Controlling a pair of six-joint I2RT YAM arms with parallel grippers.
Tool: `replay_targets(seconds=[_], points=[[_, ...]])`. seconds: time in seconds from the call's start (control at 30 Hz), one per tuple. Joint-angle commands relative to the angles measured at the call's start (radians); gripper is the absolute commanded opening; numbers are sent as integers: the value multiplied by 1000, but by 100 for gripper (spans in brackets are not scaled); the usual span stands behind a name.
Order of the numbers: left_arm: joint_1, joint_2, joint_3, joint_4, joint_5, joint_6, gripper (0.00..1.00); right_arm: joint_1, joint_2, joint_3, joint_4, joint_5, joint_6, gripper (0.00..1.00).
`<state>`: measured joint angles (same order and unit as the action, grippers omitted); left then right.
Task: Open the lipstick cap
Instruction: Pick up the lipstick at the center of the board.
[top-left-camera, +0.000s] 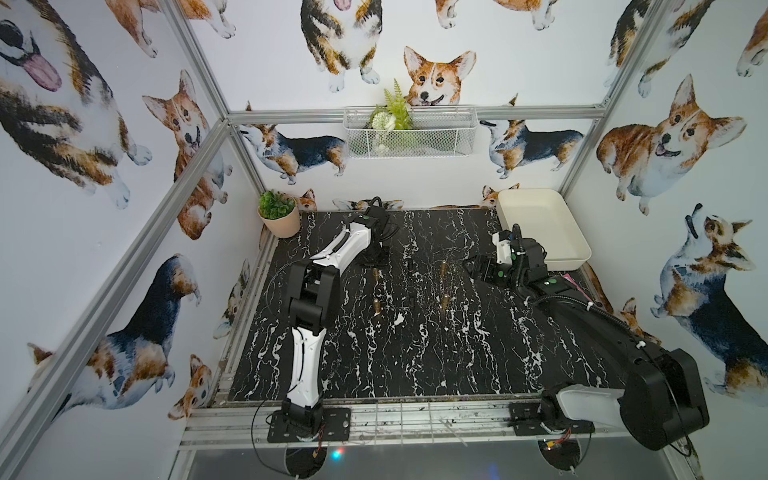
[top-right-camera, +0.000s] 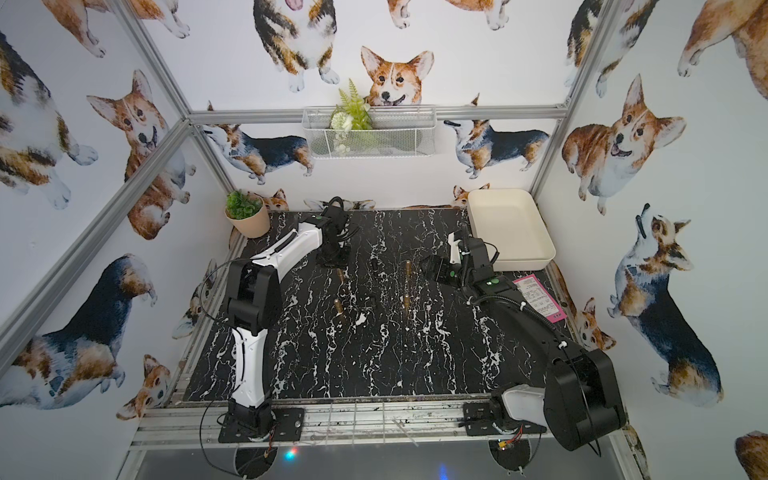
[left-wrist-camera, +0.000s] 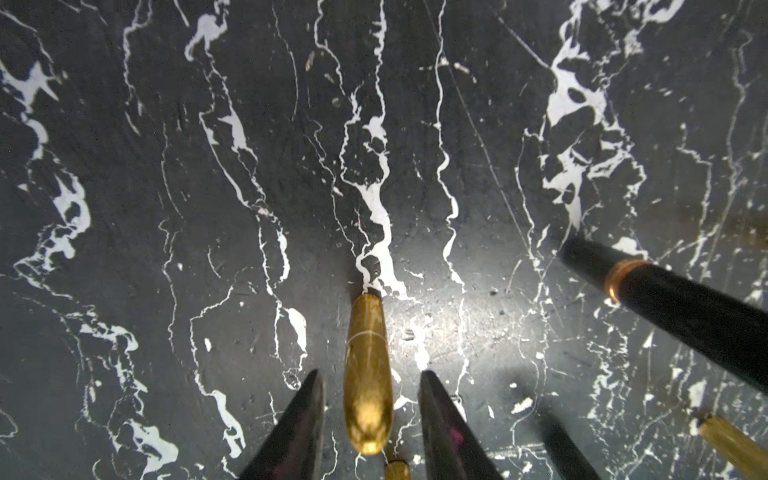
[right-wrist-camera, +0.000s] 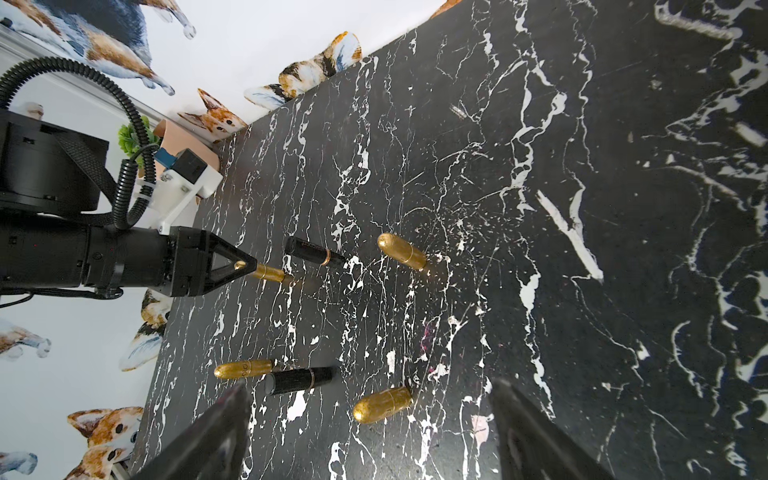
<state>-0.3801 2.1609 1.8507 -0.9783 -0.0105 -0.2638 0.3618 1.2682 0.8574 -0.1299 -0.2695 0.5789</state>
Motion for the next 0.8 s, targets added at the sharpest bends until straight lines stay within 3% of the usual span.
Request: replay_targets(seconds=[0.0,0.5,0.77], points=[[1,9,15,-30,-9,2,38,3,2,-5,37,12,27,92],[1,1,-13,-52,-35,9,37,2,57,20,78,6,55,92],[1,10,-2,-51,-23,9,29,2,62,12,73,10,49,92]])
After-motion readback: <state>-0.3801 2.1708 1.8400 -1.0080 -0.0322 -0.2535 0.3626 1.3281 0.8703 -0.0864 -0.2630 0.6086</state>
